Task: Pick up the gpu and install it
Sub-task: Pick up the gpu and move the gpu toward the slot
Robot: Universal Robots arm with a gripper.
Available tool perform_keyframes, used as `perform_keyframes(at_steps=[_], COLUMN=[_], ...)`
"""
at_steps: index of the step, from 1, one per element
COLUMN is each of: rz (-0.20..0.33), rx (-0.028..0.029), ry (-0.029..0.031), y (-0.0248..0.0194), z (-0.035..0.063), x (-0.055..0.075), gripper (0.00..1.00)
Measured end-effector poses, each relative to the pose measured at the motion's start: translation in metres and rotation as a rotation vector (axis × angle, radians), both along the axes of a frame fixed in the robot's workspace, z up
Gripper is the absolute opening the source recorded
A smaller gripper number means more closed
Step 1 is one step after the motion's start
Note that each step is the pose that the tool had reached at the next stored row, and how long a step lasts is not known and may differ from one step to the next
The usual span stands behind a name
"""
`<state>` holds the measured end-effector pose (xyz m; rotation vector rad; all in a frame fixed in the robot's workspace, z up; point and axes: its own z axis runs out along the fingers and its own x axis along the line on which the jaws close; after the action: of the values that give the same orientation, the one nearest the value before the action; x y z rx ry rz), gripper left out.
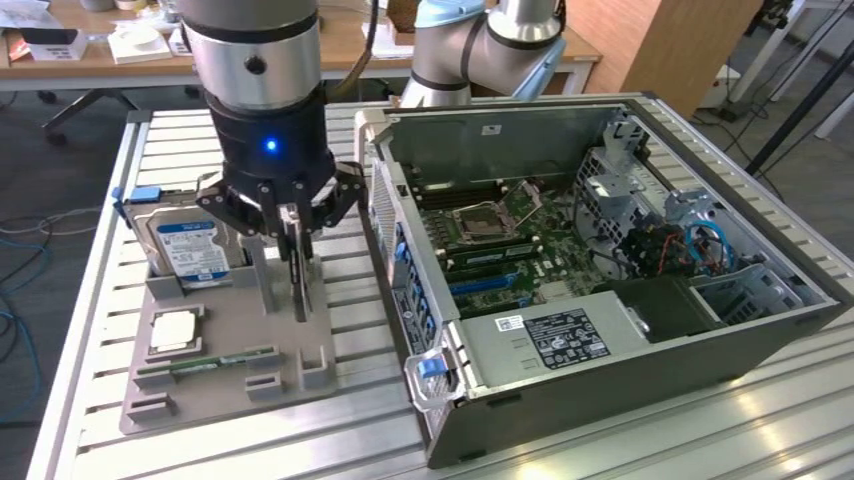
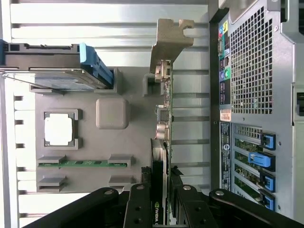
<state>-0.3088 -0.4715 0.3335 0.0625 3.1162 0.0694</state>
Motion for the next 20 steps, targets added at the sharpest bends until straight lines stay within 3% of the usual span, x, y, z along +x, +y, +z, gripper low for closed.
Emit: perform_keyframes(at_steps=[7,8,14,15,16,20], rz=[0.0,0.0,0.0,0.0,0.0,0.0], rx=[0.0,-0.0001,0.0,0.0,0.0,0.0], ry=[0.0,0.0,0.0,0.0,-0.0001,0.0], y=[0.0,0.0,0.0,0.0,0.0,0.0], z=[0.0204,0.0275,0.0487,0.0546,0.0676,0.0841], x=[0.0,0.0,0.0,0.0,0.0,0.0], gripper=[0.26,0.26,0.26,0.26,0.26,0.26])
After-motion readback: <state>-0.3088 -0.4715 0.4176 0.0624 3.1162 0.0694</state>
